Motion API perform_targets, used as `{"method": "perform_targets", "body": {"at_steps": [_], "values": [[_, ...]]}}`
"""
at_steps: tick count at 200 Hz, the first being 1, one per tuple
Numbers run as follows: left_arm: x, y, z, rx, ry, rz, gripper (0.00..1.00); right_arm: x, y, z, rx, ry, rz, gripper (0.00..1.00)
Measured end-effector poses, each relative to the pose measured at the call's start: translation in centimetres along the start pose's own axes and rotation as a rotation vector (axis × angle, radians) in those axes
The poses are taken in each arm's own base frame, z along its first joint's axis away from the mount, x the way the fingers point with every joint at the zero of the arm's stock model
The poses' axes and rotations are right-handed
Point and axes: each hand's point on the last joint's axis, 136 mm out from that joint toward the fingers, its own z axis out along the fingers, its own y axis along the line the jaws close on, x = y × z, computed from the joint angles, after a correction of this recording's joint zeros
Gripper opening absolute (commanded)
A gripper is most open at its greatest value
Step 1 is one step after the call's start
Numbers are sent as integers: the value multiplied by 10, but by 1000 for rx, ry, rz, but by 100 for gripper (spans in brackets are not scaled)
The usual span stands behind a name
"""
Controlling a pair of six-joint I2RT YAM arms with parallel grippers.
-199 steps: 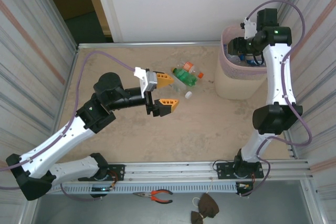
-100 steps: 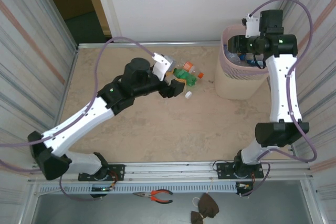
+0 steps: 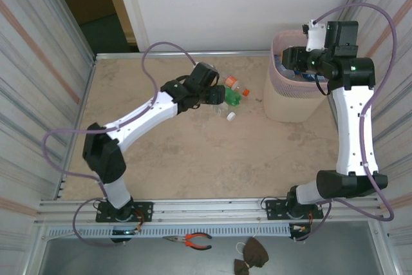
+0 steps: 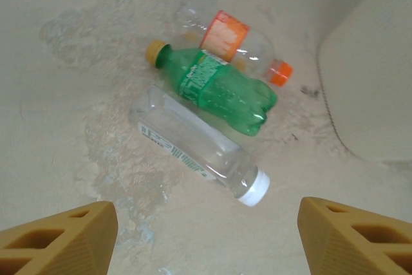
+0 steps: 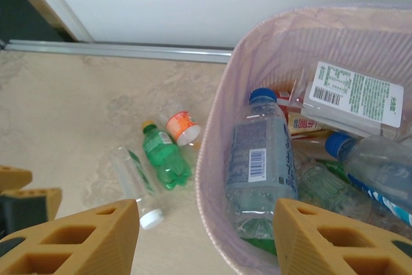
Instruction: Put the plastic bottles in the bin
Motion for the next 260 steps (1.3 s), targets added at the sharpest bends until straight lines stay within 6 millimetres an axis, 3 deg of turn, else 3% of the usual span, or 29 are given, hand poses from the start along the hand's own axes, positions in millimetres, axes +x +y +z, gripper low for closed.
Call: {"method": "perform_targets", "body": {"at_steps": [59,145,200,260], "values": [[-4,13,49,-144,97,-237,73,2,4,-13,1,-20,-8,56],[34,32,122,-192,226,-569,76,-1,8,-32,13,-59,-23,56],[33,30,145,-147,222,-688,71,0,10,-31,8,-54,-26,56],[56,44,174,-189,275,-737,58,2,12,-31,6,-46,-28,56]]}}
